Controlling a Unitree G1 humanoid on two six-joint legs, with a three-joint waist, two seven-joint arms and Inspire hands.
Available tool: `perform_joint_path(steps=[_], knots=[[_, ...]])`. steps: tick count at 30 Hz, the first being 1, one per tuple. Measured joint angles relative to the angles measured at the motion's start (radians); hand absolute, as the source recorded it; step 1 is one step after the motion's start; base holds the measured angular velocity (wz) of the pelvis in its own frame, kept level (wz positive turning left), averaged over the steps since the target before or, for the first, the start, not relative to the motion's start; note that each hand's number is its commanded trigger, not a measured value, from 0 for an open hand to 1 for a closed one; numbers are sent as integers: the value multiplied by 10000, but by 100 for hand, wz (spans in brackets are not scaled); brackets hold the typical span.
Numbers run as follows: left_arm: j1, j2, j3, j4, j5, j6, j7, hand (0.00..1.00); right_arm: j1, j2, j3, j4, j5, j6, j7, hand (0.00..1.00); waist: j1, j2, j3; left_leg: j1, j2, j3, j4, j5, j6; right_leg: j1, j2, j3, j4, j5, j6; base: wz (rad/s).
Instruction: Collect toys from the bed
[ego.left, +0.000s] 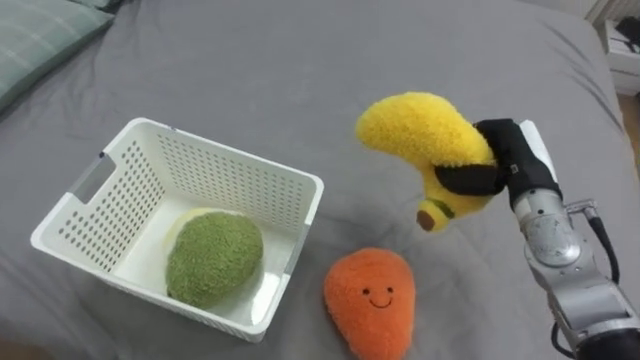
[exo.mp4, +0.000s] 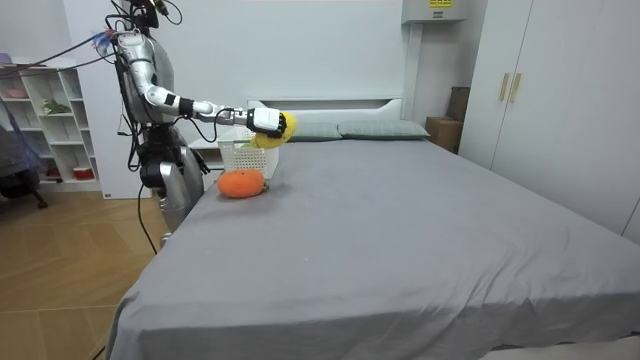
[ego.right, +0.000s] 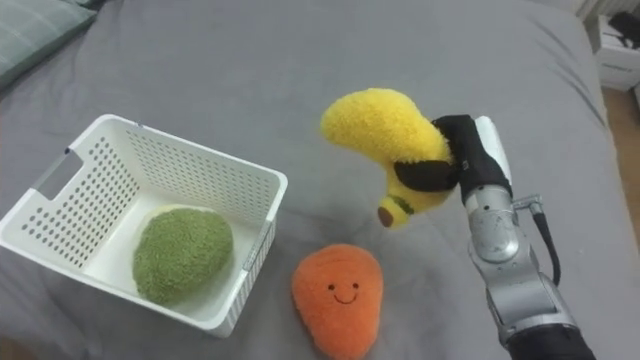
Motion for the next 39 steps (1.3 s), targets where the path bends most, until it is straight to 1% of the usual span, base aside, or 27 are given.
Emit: perform_joint_path(steps=[3,6,9,13,16,18,19,20,22,23,26,28,30,31,32,34,35,36,37,38,39], knots=[[-41,-25,46,0,83,-4,35,0,253,5,-11,-642,-141,-1,25,100,25,8,0,54,-4,2,-15,-7,5,41,1,38,-4,-1,2,-1],[-74,-169,173,4,170,-3,169,0,491,21,-22,-1411,-279,0,156,100,55,21,6,99,-11,3,-61,-16,8,63,11,77,-5,-8,13,-2],[-39,-286,187,42,196,0,164,0,542,20,-36,-1946,-331,11,456,100,75,29,10,292,-21,11,-167,-29,11,226,28,98,-12,-20,30,-1],[-37,-330,186,21,213,2,150,0,554,27,-36,-2594,-413,20,710,100,138,54,25,445,-22,9,-205,-67,19,367,41,97,-13,-26,37,1],[15,-303,189,-123,636,163,145,0,581,61,-34,-3048,-856,113,803,100,213,80,38,465,-29,-27,-186,-97,37,421,42,55,-12,-30,43,6],[67,-269,195,-391,1114,339,141,0,632,85,-33,-3652,-1314,266,858,100,307,96,39,449,-31,-42,-169,-113,41,422,27,-22,-10,-34,51,4],[65,-265,203,-394,1219,371,141,0,631,88,-32,-3772,-1425,267,884,100,335,97,38,450,-31,-54,-169,-114,41,429,29,-26,-9,-34,51,5],[67,-262,211,-396,1386,403,141,0,631,123,-31,-3982,-1590,269,909,100,380,98,37,457,-30,-83,-151,-121,40,451,30,-47,-8,-34,51,7],[83,-288,204,-502,1631,508,137,0,627,292,-30,-4150,-1762,269,910,100,457,88,31,449,-32,-114,-119,-134,37,471,26,-122,-1,-34,51,6],[77,-305,189,-577,1691,513,130,0,627,409,17,-4149,-1760,293,910,100,551,81,26,461,-32,-115,-116,-133,37,489,24,-136,1,-34,51,0],[65,-332,190,-750,1803,514,131,0,628,465,388,-4148,-1661,343,1096,100,760,81,28,454,-39,-140,-119,-134,38,491,24,-124,1,-34,51,0],[52,-330,186,-812,2158,512,131,0,627,487,618,-4150,-1704,349,1251,100,878,82,29,431,-52,-200,-126,-141,36,496,23,-151,2,-34,51,3],[84,-334,176,-954,2510,558,112,0,621,748,814,-4167,-2040,359,1502,100,955,80,28,403,-59,-266,-112,-144,32,506,25,-164,6,-35,52,9],[77,-335,170,-969,2554,564,95,0,614,764,890,-4170,-2112,360,1562,100,983,80,28,393,-63,-283,-107,-144,32,506,24,-164,6,-35,52,8],[58,-333,170,-987,2557,570,72,0,612,766,1037,-4171,-2234,375,1677,100,1085,79,27,383,-63,-295,-95,-145,32,506,25,-164,8,-35,52,6],[61,-326,170,-1063,2556,591,-5,0,577,790,1280,-4170,-2395,527,1846,100,1243,65,35,370,-64,-307,-85,-147,33,504,22,-170,8,-35,52,2],[42,-315,171,-1067,2551,598,-35,0,535,879,1448,-4169,-2394,663,1929,100,1346,49,45,363,-62,-305,-88,-147,32,487,23,-171,6,-35,52,0],[13,-320,165,-1068,2551,600,-42,0,526,1008,1544,-4169,-2393,708,1999,100,1426,32,45,346,-65,-322,-88,-147,32,479,23,-191,0,-35,52,3],[15,-317,162,-1068,2551,600,-44,0,510,1087,1615,-4169,-2388,741,2001,100,1445,23,41,333,-70,-352,-85,-147,32,479,23,-224,-2,-35,52,15],[35,-301,161,-1068,2554,618,-45,0,441,1201,1783,-4168,-2378,783,2002,100,1447,9,40,278,-86,-456,-45,-147,32,479,18,-344,-2,-34,52,19],[40,-287,160,-1068,2557,691,-53,0,311,1250,1952,-4162,-2380,787,2074,100,1447,-14,59,244,-95,-518,-22,-147,31,479,16,-431,-5,-34,52,19]])
